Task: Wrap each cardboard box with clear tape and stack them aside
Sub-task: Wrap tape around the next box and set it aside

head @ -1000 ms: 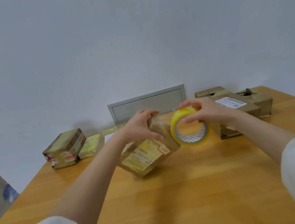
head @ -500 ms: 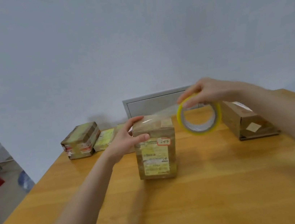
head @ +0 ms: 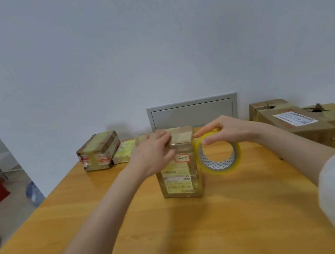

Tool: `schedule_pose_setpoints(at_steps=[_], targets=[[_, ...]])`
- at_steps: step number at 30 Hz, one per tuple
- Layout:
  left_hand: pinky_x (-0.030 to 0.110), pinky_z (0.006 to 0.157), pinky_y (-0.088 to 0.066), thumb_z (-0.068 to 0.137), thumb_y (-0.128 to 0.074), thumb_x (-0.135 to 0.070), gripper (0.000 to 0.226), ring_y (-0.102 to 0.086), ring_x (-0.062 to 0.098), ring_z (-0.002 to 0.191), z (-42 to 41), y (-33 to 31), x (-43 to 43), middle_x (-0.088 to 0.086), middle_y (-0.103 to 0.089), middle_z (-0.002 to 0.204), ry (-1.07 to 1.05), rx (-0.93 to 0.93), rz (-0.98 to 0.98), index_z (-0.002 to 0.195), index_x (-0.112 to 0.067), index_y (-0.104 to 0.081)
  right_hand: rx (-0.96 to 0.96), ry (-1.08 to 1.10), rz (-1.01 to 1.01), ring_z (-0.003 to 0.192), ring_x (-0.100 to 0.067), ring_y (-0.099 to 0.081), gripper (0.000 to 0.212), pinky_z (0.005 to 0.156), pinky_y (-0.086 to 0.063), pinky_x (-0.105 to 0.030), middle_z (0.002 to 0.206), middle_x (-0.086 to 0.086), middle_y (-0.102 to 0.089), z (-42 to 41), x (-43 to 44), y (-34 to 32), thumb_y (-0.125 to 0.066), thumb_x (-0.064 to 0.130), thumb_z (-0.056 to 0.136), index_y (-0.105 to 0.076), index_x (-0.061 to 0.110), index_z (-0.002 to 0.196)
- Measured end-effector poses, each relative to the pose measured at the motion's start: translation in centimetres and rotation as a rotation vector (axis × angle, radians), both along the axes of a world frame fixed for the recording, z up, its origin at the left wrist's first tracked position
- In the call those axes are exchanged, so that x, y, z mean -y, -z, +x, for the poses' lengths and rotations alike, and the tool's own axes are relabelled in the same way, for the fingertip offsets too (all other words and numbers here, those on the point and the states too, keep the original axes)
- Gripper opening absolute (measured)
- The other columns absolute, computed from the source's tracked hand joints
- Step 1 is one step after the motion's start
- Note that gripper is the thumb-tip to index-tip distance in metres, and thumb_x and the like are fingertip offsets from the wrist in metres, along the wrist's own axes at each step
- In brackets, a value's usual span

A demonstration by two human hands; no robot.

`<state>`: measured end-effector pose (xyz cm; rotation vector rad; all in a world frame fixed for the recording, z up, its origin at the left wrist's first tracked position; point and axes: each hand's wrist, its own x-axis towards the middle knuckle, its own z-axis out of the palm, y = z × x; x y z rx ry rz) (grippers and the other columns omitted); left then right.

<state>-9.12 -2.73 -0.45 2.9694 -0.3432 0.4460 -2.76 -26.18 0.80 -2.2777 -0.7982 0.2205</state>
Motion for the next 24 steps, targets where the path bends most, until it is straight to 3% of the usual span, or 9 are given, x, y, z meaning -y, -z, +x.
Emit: schedule_pose_setpoints(at_steps=[5, 9, 16, 19, 24], targets=[[0.027, 0.117, -0.001, 0.098, -0.038, -0.046, 0.065, -0.009, 0.013, 0.147, -0.6, 1.1, 4.1, -0.002, -0.012, 0.160, 0.069, 0.087, 0.131, 0.153, -0.021, -0.014, 0.018, 0.007, 0.036, 0.119, -0.005, -0.053, 0.027, 0.105, -0.038, -0.030, 0.120, 0.015, -0.064, 0.0, 0.3, 0.5, -0.071, 0.038, 0.083, -0.069, 0.039, 0.110], [0.029, 0.118, -0.006, 0.097, -0.044, -0.046, 0.068, -0.008, 0.012, 0.147, 0.1, 0.5, 2.8, -0.005, -0.010, 0.160, 0.066, 0.003, 0.100, 0.153, -0.024, -0.013, 0.028, -0.004, 0.066, 0.117, -0.004, -0.054, 0.027, 0.101, -0.038, -0.025, 0.119, 0.014, -0.065, -0.2, -0.1, 0.8, -0.071, 0.034, 0.085, -0.070, 0.034, 0.112], [0.031, 0.117, -0.012, 0.094, -0.052, -0.041, 0.069, -0.015, 0.016, 0.146, -0.1, 0.0, 3.2, -0.001, -0.016, 0.160, 0.050, -0.037, 0.086, 0.152, -0.026, -0.018, 0.041, 0.009, 0.078, 0.118, -0.007, -0.053, 0.026, 0.106, -0.039, -0.031, 0.120, 0.012, -0.065, -0.2, -0.3, 1.0, -0.070, 0.036, 0.085, -0.070, 0.035, 0.112], [0.036, 0.114, -0.025, 0.085, -0.066, -0.038, 0.082, -0.023, 0.019, 0.144, 0.8, -2.3, 3.2, 0.000, -0.015, 0.160, 0.074, -0.129, 0.070, 0.151, -0.030, -0.019, 0.039, 0.007, 0.063, 0.119, -0.007, -0.052, 0.028, 0.107, -0.038, -0.033, 0.123, 0.012, -0.063, -0.4, -0.4, 0.9, -0.069, 0.036, 0.086, -0.068, 0.033, 0.114], [0.045, 0.117, -0.021, 0.070, -0.081, -0.039, 0.113, -0.009, 0.021, 0.147, 4.0, -4.5, 5.1, -0.002, -0.005, 0.161, 0.072, -0.322, 0.336, 0.153, -0.031, -0.004, 0.052, 0.003, 0.056, 0.120, -0.005, -0.051, 0.029, 0.105, -0.038, -0.029, 0.124, 0.015, -0.061, -0.5, -0.1, 1.0, -0.068, 0.037, 0.087, -0.067, 0.035, 0.116]])
